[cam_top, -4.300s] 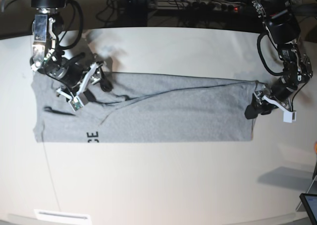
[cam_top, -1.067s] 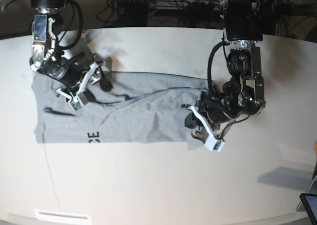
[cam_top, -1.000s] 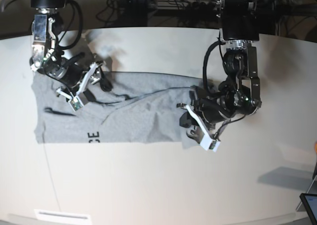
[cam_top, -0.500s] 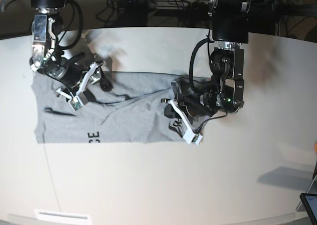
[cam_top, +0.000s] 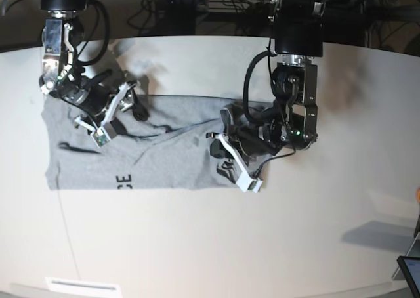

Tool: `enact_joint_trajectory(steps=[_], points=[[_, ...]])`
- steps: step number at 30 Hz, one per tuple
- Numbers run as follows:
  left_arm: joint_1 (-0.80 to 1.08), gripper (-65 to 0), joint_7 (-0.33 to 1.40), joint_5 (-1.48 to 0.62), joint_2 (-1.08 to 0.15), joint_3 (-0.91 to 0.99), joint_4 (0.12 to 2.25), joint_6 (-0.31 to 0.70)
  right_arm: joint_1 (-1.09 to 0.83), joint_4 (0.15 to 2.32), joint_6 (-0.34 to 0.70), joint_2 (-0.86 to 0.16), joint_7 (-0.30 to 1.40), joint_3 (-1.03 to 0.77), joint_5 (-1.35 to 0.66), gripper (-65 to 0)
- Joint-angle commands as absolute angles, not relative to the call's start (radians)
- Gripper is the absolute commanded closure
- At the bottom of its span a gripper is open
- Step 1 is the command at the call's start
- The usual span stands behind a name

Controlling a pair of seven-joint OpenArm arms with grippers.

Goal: Fold the T-shirt properly
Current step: 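Lift the strip end with the left gripper and fold it toward the right gripper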

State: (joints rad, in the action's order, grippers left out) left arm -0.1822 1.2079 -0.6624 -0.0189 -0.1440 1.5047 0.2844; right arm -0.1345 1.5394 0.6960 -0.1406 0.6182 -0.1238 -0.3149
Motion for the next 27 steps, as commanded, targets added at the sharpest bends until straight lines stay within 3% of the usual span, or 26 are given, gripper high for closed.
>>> enact_joint_trajectory(steps=[1, 3, 7, 9, 12, 19, 27], points=[[-0.205, -0.3, 1.19, -0.691, -0.013, -0.143, 1.518, 0.285, -0.13, 1.547, 0.698, -0.148, 0.621, -0.128, -0.32, -37.3], [-0.205, -6.2, 1.19, -0.694, -0.001, -0.142, 1.518, 0.285, -0.13, 1.547, 0.698, -0.148, 0.621, -0.128, -0.32, -37.3], [-0.202, -27.0, 1.19, -0.696, 0.012, -0.143, 1.526, 0.285, -0.131, 1.547, 0.698, -0.148, 0.621, -0.128, -0.32, -37.3], [-0.199, -31.7, 1.19, -0.696, 0.021, -0.14, 1.527, 0.285, -0.131, 1.547, 0.698, -0.148, 0.621, -0.128, -0.32, -37.3], [-0.197, -32.6, 1.19, -0.708, 0.022, -0.14, 1.527, 0.288, -0.131, 1.547, 0.698, -0.148, 0.621, -0.128, -0.32, -37.3], [-0.222, -32.1, 1.19, -0.974, 0.004, -0.099, 1.529, 0.288, -0.131, 1.547, 0.698, -0.148, 0.621, -0.128, -0.32, -37.3], [-0.205, -31.7, 1.198, -0.97, -0.087, -0.09, 1.6, 0.288, -0.131, 1.547, 0.698, -0.148, 0.621, -0.128, -0.32, -37.3]])
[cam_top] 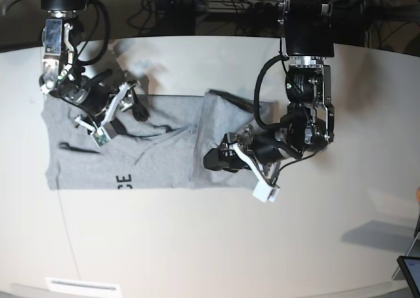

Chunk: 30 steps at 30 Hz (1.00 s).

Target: Fold the T-shirt properly

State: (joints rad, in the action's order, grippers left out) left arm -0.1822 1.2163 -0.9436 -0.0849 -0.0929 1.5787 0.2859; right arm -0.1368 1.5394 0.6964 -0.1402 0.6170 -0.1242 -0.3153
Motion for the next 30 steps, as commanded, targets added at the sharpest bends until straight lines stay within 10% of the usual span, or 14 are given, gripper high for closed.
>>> enact_joint_trajectory(steps=[1, 30], points=[[-0.189, -31.7, 1.198, -0.97, -0.099, -0.088, 1.629, 0.288, -0.131, 1.547, 0.698, -0.148, 0.621, -0.128, -0.32, -37.3], [0.108, -31.6, 1.194, -0.475, -0.34, 0.171, 1.854, 0.286, -0.042, 1.81, 0.698, -0.148, 0.745, -0.031, -0.321, -37.9]])
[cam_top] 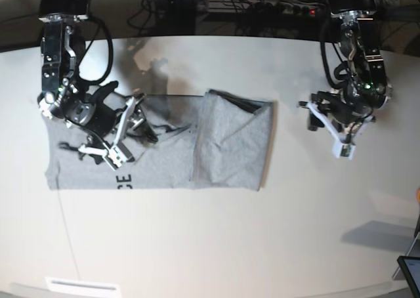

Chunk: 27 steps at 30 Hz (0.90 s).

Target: Fold the T-shirt properly

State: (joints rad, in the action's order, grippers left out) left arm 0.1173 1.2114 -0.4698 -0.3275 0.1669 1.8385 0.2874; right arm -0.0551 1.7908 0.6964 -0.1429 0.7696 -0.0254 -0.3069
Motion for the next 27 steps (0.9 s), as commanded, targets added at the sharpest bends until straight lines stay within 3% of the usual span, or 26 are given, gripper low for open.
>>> enact_joint_trajectory(steps=[1, 7, 14, 27], points=[[0.124, -31.6, 1.193, -0.473, -0.355, 0.197, 1.853, 0.286, -0.028, 1.81, 0.698, -0.143, 0.754, -0.019, -0.323, -37.9], [0.205, -31.6, 1.191, -0.473, -0.412, 0.308, 1.853, 0.286, 0.056, 1.776, 0.698, -0.062, 0.831, 0.044, -0.326, -37.9], [0.243, -31.6, 1.188, -0.473, -0.409, 0.341, 1.857, 0.286, 0.16, 1.558, 0.698, 0.061, 0.865, 0.044, -0.326, -37.6], [0.295, -31.6, 1.115, -0.473, -0.404, 0.332, 1.854, 0.286, 0.275, 1.31, 0.698, 0.081, 0.816, 0.036, -0.326, -37.3]])
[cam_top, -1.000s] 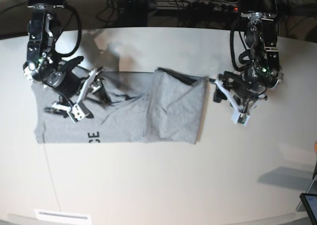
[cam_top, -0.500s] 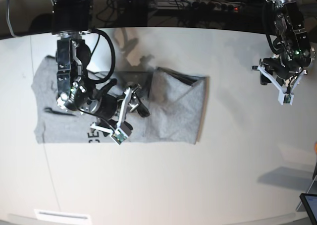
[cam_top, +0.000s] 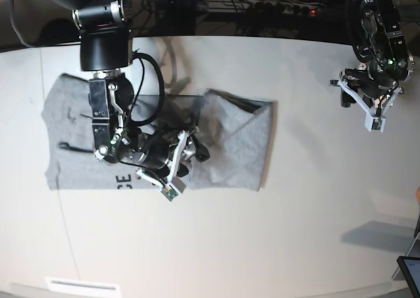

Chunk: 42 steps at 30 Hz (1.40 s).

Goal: Fold the T-shirt properly
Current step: 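Move the right gripper over the folded stack and grasp the fabric edge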

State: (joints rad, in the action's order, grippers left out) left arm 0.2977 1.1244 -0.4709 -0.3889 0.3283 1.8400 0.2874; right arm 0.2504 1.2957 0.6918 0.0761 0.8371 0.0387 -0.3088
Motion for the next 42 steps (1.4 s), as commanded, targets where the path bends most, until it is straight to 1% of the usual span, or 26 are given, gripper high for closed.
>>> enact_joint_trajectory(steps=[1, 11, 13, 14, 15, 16, 17, 20, 22, 30, 42], points=[[0.298, -31.6, 1.109, -0.473, -0.404, 0.331, 1.853, 0.286, 0.288, 1.293, 0.698, 0.081, 0.812, 0.036, -0.326, -37.3], [0.317, -31.6, 1.107, -0.473, -0.404, 0.338, 1.85, 0.286, 0.34, 1.152, 0.698, 0.093, 0.76, 0.041, -0.326, -37.3], [0.317, -31.6, 1.107, -0.473, -0.404, 0.338, 1.85, 0.286, 0.346, 1.145, 0.698, 0.094, 0.757, 0.041, -0.326, -37.0], [0.317, -31.6, 1.107, -0.473, -0.404, 0.338, 1.85, 0.286, 0.352, 1.142, 0.698, 0.096, 0.751, 0.041, -0.326, -35.5], [0.317, -31.6, 1.107, -0.473, -0.404, 0.337, 1.85, 0.286, 0.354, 1.138, 0.698, 0.096, 0.743, 0.041, -0.326, -32.4], [0.317, -31.6, 1.107, -0.473, -0.404, 0.334, 1.85, 0.286, 0.358, 1.138, 0.698, 0.096, 0.74, 0.041, -0.326, -27.6], [0.317, -31.6, 1.107, -0.473, -0.404, 0.332, 1.85, 0.286, 0.364, 1.136, 0.698, 0.096, 0.74, 0.042, -0.326, -21.5], [0.317, -31.6, 1.107, -0.473, -0.404, 0.331, 1.85, 0.286, 0.377, 1.13, 0.698, 0.094, 0.745, 0.042, -0.326, -5.9], [0.317, -31.6, 1.107, -0.473, -0.404, 0.331, 1.85, 0.286, 0.387, 1.118, 0.698, 0.094, 0.746, 0.042, -0.326, -2.2], [0.317, -31.6, 1.107, -0.473, -0.404, 0.334, 1.85, 0.286, 0.415, 1.067, 0.698, 0.094, 0.74, 0.042, -0.326, 0.0], [0.317, -31.6, 1.107, -0.473, -0.403, 0.332, 1.848, 0.286, 0.446, 1.067, 0.698, 0.091, 0.74, 0.042, -0.326, 0.0]])
